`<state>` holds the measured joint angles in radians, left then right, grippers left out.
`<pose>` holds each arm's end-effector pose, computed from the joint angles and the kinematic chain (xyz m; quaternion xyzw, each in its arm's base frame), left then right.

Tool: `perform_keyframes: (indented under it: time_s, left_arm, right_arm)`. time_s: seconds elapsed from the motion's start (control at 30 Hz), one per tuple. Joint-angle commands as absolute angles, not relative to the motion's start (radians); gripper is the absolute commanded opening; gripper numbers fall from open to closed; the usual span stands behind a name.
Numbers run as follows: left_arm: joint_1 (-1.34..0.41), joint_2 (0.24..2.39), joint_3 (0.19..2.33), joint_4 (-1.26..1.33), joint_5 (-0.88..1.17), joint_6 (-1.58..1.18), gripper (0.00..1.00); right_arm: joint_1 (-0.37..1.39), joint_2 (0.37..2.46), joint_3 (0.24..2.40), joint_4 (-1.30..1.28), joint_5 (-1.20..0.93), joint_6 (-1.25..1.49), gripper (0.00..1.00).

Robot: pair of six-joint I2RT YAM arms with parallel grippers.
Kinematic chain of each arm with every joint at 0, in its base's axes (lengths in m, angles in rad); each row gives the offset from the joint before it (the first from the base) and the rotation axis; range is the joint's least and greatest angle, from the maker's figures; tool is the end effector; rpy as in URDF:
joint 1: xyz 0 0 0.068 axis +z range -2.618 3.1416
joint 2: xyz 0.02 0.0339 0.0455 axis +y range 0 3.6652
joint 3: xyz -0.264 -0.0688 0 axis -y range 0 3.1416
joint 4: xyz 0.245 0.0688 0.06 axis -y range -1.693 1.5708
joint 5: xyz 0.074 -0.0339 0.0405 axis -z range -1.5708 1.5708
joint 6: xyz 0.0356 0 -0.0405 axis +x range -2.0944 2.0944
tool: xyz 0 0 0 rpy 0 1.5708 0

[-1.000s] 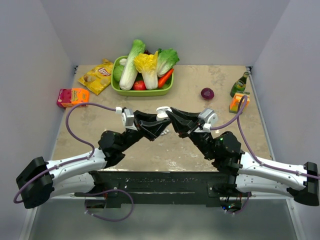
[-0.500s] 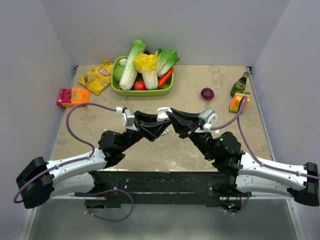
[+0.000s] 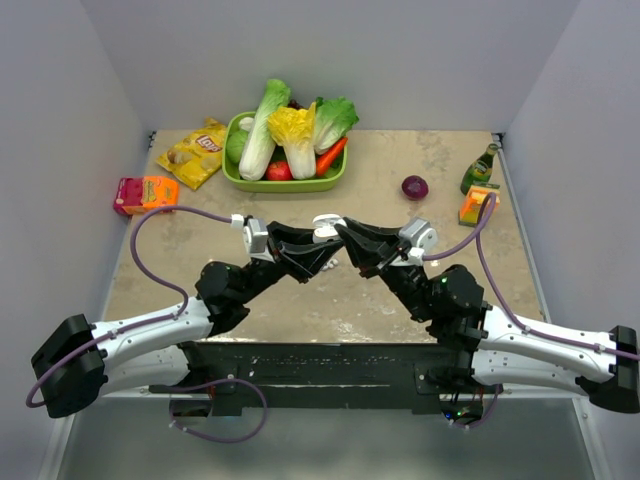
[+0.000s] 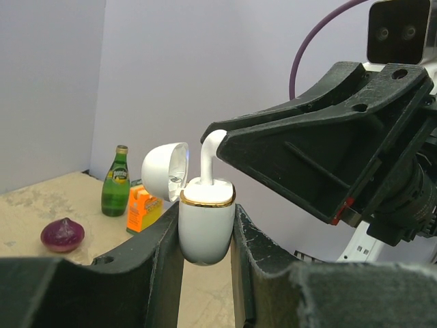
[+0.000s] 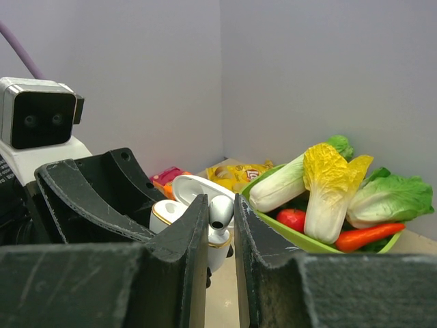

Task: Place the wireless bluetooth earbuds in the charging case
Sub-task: Place the earbud in the charging case.

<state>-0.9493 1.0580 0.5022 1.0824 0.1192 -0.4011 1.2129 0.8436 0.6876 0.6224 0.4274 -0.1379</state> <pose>0.1274 -0.1852 0.3202 0.1845 0.4653 -0.5640 0.6568 0.0807 0.1736 0.3798 -0.1796 0.5130 0.3304 0.7716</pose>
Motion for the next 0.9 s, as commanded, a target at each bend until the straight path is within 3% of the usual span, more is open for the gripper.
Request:
perform_keyframes:
  time_s: [0.0, 0.3, 0.63, 0.87]
  left_arm:
    - [-0.945, 1.038, 0.538, 1.172, 0.109, -0.391, 0.0]
    - [-0.945, 1.049, 0.543, 1.18, 0.114, -0.39, 0.0]
    - [-0.945, 1.049, 0.541, 1.183, 0.114, -0.387, 0.0]
    - [-0.945, 1.051, 0.526, 1.189, 0.11, -0.39, 0.0]
  right_arm:
    - [1.218, 0.842, 0.699, 0.545, 0.404, -0.124, 0.0]
    - [1.218, 0.859, 0.742, 0.445, 0.384, -0.1, 0.03]
    - [1.218, 0.858, 0.761, 0.431, 0.419, -0.084, 0.39]
    - [1.216, 0.874, 0.801, 0.425, 0.489, -0.037, 0.5]
